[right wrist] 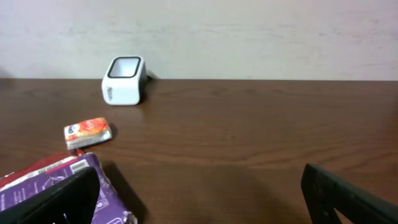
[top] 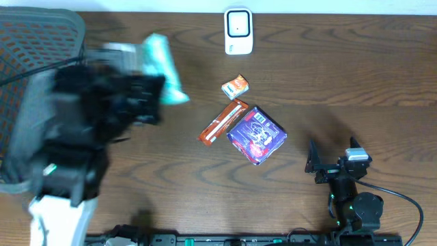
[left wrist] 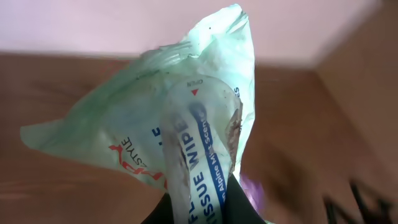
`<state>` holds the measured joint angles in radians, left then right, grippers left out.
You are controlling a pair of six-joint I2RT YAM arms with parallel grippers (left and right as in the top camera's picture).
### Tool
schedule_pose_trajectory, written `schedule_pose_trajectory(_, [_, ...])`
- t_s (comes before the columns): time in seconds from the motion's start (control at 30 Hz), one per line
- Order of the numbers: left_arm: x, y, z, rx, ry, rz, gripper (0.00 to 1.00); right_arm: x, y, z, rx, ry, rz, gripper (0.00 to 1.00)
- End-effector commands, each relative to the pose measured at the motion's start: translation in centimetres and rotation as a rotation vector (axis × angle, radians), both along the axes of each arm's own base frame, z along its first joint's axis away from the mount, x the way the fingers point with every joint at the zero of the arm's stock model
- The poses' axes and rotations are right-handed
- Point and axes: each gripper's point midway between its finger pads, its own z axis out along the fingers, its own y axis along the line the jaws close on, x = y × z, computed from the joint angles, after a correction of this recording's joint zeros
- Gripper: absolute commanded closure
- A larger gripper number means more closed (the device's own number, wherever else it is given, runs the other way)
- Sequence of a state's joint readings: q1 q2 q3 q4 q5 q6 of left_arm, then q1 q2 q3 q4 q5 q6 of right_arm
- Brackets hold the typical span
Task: Scan the item barcode
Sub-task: 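Carry the teal wipes pack out and drop it onto the pile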
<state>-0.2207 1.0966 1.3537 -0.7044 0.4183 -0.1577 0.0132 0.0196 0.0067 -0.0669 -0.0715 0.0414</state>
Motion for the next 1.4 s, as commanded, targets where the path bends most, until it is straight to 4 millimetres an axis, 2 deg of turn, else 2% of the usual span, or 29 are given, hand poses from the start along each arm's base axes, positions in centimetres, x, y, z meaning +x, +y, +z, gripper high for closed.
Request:
schedule_pose_trajectory(0.0, [0.5, -5.6, -6.3, 0.103, 0.142, -0.180, 0.93, 0.0, 0.0, -0.1, 0.010, 0.005, -0.002, 0.01])
schedule_pose_trajectory(0.07, [1.2, -8.8, -10.6, 0.149, 0.244, -0.251, 0.93, 0.0, 0.0, -0.1, 0.010, 0.005, -0.002, 0.01])
schedule_pose_trajectory(0.1, [1.9, -9.6, -12.6, 0.180, 0.281, -0.257, 0.93, 0.0, 0.0, -0.1, 0.009, 0.005, -0.002, 0.01])
schedule_pose_trajectory(0.17, [3.1, -10.3, -15.9, 0.238, 0.332, -0.242, 0.93, 0.0, 0.0, -0.1, 0.010, 0.005, -0.002, 0.01])
schedule_pose_trajectory(0.2, [4.1, -10.9, -19.9, 0.286, 0.402, -0.239, 0.93, 0.0, 0.0, -0.1, 0.010, 0.005, -0.002, 0.01])
schedule_pose_trajectory(0.27, [4.5, -11.1, -22.3, 0.306, 0.450, -0.240, 0.92, 0.0, 0.0, -0.1, 0.010, 0.005, -0.002, 0.01])
schedule_pose_trajectory(0.37, [4.7, -11.2, -25.2, 0.329, 0.507, -0.241, 0.68, 0.0, 0.0, -0.1, 0.010, 0.005, -0.002, 0.01])
schedule_pose_trajectory(0.4, [4.7, -11.2, -26.3, 0.339, 0.531, -0.243, 0.52, 0.0, 0.0, -0.1, 0.010, 0.005, -0.002, 0.01])
schedule_pose_trajectory(0.47, [4.6, -11.2, -27.2, 0.347, 0.551, -0.243, 0.32, 0.0, 0.0, -0.1, 0.010, 0.005, -0.002, 0.01])
schedule_pose_trajectory(0.5, [4.7, -11.1, -27.2, 0.346, 0.551, -0.241, 0.27, 0.0, 0.0, -0.1, 0.010, 0.005, -0.002, 0.01])
schedule_pose_trajectory(0.57, [5.2, -10.9, -25.7, 0.329, 0.523, -0.227, 0.24, 0.0, 0.0, -0.1, 0.010, 0.005, -0.002, 0.01])
schedule_pose_trajectory(0.63, [5.6, -10.5, -23.7, 0.312, 0.494, -0.213, 0.23, 0.0, 0.0, -0.1, 0.010, 0.005, -0.002, 0.01])
schedule_pose_trajectory(0.67, [6.0, -10.0, -21.9, 0.294, 0.464, -0.197, 0.21, 0.0, 0.0, -0.1, 0.010, 0.005, -0.001, 0.01])
schedule_pose_trajectory(0.7, [6.1, -9.6, -20.9, 0.284, 0.445, -0.186, 0.16, 0.0, 0.0, -0.1, 0.010, 0.005, -0.002, 0.01])
schedule_pose_trajectory(0.73, [6.4, -8.6, -18.7, 0.261, 0.403, -0.158, 0.05, 0.0, 0.0, -0.1, 0.010, 0.005, -0.002, 0.01])
schedule_pose_trajectory(0.77, [6.4, -7.7, -17.3, 0.251, 0.378, -0.135, 0.01, 0.0, 0.0, -0.1, 0.010, 0.005, -0.001, 0.01])
schedule_pose_trajectory(0.83, [6.3, -5.3, -15.0, 0.239, 0.346, -0.070, 0.02, 0.0, 0.0, -0.1, 0.010, 0.005, -0.002, 0.01])
schedule_pose_trajectory(0.87, [5.6, -2.3, -13.4, 0.243, 0.349, 0.015, 0.02, 0.0, 0.0, -0.1, 0.010, 0.005, -0.002, 0.01])
schedule_pose_trajectory(0.93, [4.3, 0.4, -12.7, 0.262, 0.380, 0.077, 0.02, 0.0, 0.0, -0.1, 0.010, 0.005, -0.001, 0.01])
schedule_pose_trajectory(1.1, [1.4, 3.7, -12.8, 0.277, 0.482, 0.142, 0.02, 0.0, 0.0, -0.1, 0.010, 0.005, -0.002, 0.01])
schedule_pose_trajectory(1.23, [-0.5, 4.5, -14.1, 0.300, 0.578, 0.146, 0.02, 0.0, 0.0, -0.1, 0.009, 0.005, -0.002, 0.01])
schedule_pose_trajectory(1.37, [-1.4, 4.7, -14.7, 0.311, 0.618, 0.142, 0.02, 0.0, 0.0, -0.1, 0.010, 0.005, -0.002, 0.01])
